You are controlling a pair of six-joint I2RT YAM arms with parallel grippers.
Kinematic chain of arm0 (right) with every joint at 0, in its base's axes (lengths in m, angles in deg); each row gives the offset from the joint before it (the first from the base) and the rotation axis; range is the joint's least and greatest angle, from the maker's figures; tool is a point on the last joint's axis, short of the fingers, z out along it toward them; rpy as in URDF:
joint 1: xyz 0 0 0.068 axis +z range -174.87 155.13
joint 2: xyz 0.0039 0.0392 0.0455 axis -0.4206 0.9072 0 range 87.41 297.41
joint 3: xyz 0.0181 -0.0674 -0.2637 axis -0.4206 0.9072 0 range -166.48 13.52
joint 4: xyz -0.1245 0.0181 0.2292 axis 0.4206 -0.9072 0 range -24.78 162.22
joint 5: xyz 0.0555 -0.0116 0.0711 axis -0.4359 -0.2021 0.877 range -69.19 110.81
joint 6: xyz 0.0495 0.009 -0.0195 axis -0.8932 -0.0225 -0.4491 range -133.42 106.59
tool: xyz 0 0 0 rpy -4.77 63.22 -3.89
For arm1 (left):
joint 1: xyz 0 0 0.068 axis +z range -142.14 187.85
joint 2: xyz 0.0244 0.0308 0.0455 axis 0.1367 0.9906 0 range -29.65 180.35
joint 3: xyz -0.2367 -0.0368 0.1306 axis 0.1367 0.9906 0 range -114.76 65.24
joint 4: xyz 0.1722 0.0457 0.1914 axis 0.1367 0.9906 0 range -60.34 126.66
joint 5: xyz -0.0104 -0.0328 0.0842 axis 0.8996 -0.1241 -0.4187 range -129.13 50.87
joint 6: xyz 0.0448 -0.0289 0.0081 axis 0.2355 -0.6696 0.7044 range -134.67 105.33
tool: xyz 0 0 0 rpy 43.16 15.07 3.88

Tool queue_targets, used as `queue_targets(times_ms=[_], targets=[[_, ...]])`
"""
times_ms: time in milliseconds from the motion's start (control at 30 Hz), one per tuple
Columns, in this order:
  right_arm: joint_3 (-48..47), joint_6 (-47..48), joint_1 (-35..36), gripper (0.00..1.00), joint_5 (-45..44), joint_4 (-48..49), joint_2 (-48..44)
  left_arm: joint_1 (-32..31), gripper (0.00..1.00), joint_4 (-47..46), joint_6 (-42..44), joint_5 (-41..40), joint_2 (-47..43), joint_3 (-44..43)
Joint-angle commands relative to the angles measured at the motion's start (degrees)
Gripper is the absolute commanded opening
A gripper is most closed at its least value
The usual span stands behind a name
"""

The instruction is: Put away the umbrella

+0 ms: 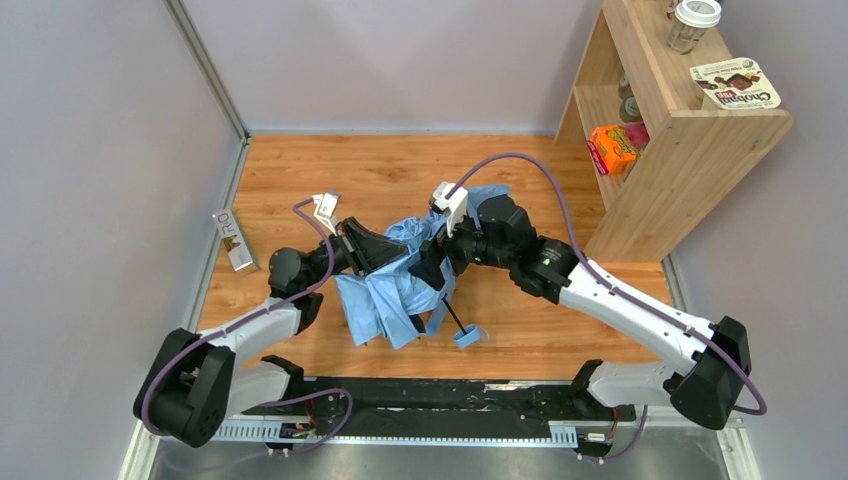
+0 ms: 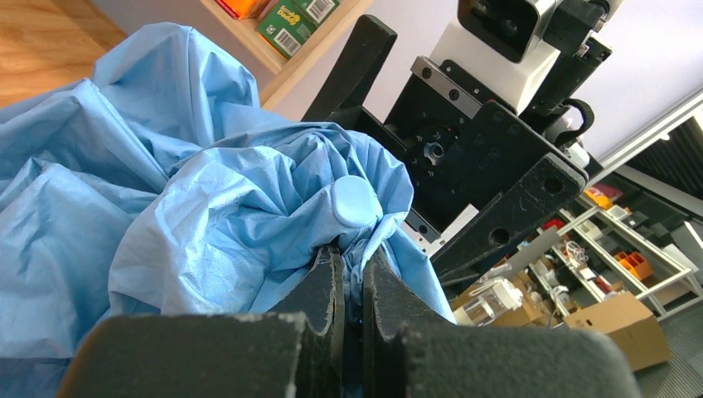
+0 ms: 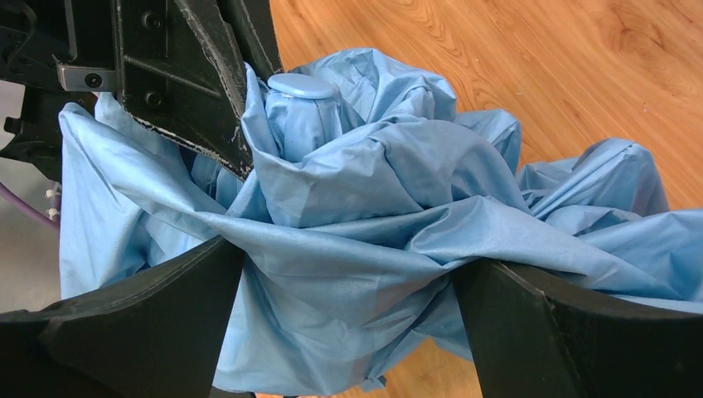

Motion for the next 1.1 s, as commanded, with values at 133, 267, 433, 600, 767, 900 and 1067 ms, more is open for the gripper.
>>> queue_targets(times_ms=[133,267,433,600,767,900,1067], targets=[[1.9,-1.4,0.5,1.00,4.9,12.2,2.7,-2.9,0.00,-12.5,-3.4,4.4,-2.9,-5.2],[1.4,-5.8,0.5,1.00,10.4,14.3,7.0,-4.5,0.00,-12.6,-3.2,5.2,-3.5,-7.1],[3.0,-7.5,0.7,1.00,11.3,15.5,8.8,-4.9,0.00,-12.6,-3.1,5.3,-4.6,-8.0],[4.8,-8.0,0.7,0.91,17.2,18.7,8.9,-6.0,0.00,-12.6,-3.0,5.4,-4.5,-9.5],[7.2,-7.5,-0.4,1.00,13.9,19.2,7.4,-6.8,0.00,-12.7,-3.0,6.0,-4.7,-10.9],[6.6,-8.3,-1.6,0.98,18.9,19.2,8.2,-7.2,0.00,-12.7,-3.1,6.7,-5.3,-11.0],[8.5,-13.1,-0.7,0.74,26.9,26.6,9.0,-7.5,0.00,-12.6,-3.2,6.9,-5.0,-11.9]])
